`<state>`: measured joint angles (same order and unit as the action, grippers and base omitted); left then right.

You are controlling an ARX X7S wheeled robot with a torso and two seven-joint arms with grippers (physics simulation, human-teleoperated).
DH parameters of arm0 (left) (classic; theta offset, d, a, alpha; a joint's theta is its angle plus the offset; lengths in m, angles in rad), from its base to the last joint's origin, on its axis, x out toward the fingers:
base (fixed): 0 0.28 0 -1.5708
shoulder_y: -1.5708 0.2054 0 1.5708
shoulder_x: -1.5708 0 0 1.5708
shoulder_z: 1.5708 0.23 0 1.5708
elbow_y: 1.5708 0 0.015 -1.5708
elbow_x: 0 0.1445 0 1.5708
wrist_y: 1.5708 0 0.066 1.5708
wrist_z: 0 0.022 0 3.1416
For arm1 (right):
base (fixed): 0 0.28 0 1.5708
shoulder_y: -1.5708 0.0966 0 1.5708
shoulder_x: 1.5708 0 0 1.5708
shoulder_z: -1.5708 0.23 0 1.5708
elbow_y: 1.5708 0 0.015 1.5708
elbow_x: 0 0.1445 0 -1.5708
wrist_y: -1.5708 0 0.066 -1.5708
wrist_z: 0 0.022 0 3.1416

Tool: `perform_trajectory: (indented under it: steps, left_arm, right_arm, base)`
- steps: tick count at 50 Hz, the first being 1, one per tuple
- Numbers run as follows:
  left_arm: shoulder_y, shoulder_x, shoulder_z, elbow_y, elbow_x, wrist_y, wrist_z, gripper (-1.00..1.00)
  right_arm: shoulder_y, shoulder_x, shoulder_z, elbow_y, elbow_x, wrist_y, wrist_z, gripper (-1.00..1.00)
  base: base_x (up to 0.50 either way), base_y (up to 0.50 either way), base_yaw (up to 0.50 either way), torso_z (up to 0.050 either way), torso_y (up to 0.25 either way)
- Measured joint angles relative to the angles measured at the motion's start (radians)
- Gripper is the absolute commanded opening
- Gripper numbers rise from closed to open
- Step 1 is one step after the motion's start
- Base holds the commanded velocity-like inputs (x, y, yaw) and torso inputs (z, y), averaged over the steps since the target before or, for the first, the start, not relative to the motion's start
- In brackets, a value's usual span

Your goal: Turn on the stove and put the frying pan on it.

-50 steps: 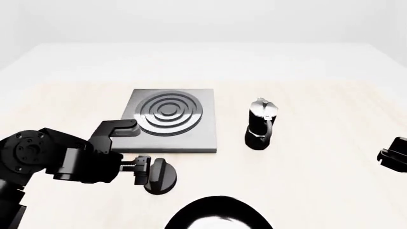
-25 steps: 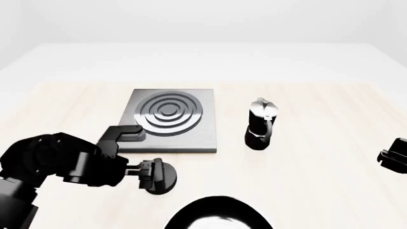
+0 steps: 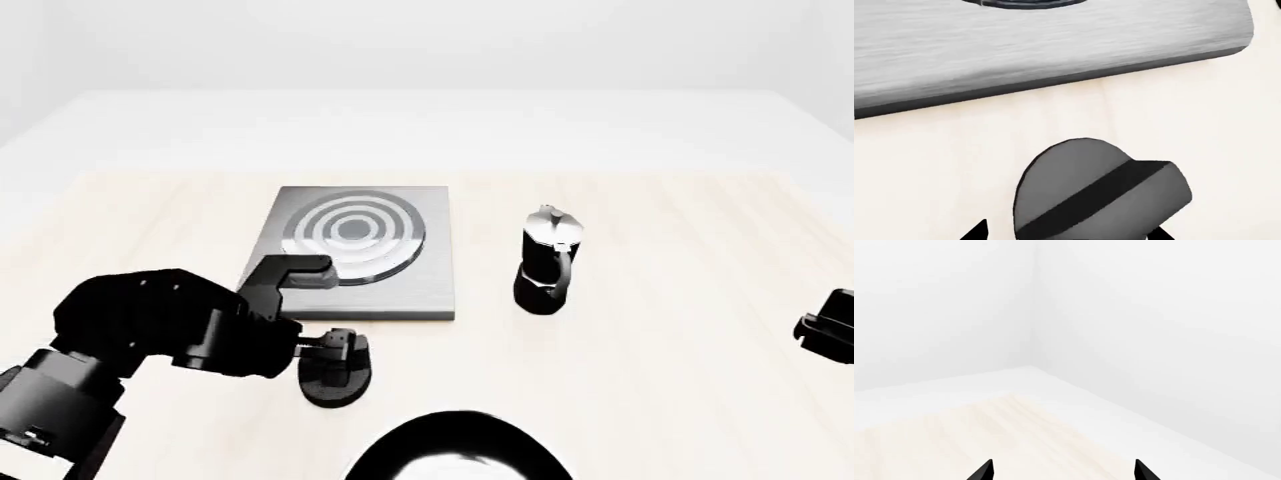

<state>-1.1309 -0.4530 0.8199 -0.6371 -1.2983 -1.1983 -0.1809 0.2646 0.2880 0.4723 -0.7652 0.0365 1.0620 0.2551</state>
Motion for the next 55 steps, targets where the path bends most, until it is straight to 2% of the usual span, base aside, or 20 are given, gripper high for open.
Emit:
perform_trajectory:
  steps: [15,39,43,49,55]
  left_arm:
    - [-0.046,0.062,-0.006,-0.119,0.041,0.072,-0.017,1.00]
    - [-0.047,0.057,-0.054,-0.125,-0.005,0.091,-0.112,1.00]
    - [-0.045,0.025,-0.088,-0.046,-0.034,0.085,-0.168,1.00]
    - [-0.081,-0.059,-0.184,0.171,-0.129,0.061,-0.289,1.00]
    - [-0.159,-0.154,-0.274,0.349,-0.293,-0.006,-0.425,1.00]
  right_arm:
    - [-0.004,0.000,0.006,-0.003,0.005,-0.004,0.000,1.00]
    - [-0.003,0.004,0.004,-0.010,0.011,0.001,0.004,1.00]
    - [-0.001,0.006,-0.001,-0.010,0.011,0.005,0.005,1.00]
    - [0.003,0.009,-0.009,-0.011,0.011,0.011,0.007,1.00]
    - [0.005,0.009,-0.019,-0.011,0.014,0.014,0.008,1.00]
  base:
    - [0.00,0.00,0.00,0.000,0.000]
    - [0.00,0.00,0.00,0.000,0.000]
    - [0.00,0.00,0.00,0.000,0.000]
    - [0.00,0.00,0.00,0.000,0.000]
    - [0.00,0.00,0.00,0.000,0.000]
